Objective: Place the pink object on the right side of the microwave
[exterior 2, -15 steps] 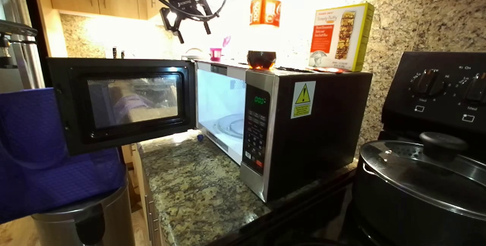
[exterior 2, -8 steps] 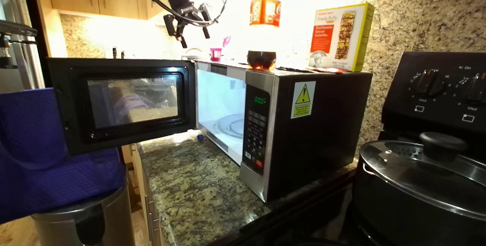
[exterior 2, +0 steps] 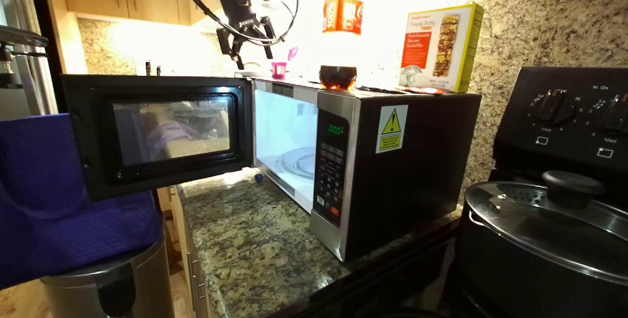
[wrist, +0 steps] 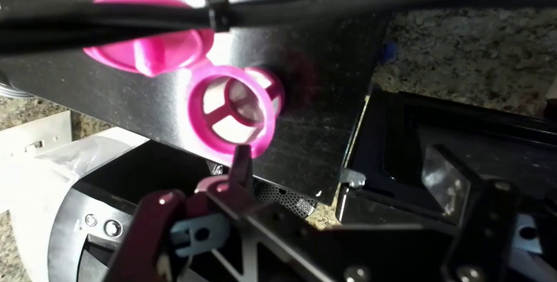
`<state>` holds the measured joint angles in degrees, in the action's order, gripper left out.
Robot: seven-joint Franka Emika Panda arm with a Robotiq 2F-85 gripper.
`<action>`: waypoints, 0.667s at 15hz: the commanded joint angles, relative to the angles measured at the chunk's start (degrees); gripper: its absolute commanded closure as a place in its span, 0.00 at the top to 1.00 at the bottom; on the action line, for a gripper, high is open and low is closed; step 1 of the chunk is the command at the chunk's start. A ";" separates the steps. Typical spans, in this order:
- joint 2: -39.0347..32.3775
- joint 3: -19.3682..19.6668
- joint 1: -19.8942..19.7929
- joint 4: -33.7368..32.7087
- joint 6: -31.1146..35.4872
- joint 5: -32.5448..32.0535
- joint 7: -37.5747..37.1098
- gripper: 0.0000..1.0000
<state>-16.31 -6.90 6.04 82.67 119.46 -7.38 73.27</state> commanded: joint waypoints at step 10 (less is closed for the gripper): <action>-4.66 0.74 -0.40 -8.08 -6.40 -0.47 -1.19 1.00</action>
<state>-19.22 -5.97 6.04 78.00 115.97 -7.46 73.03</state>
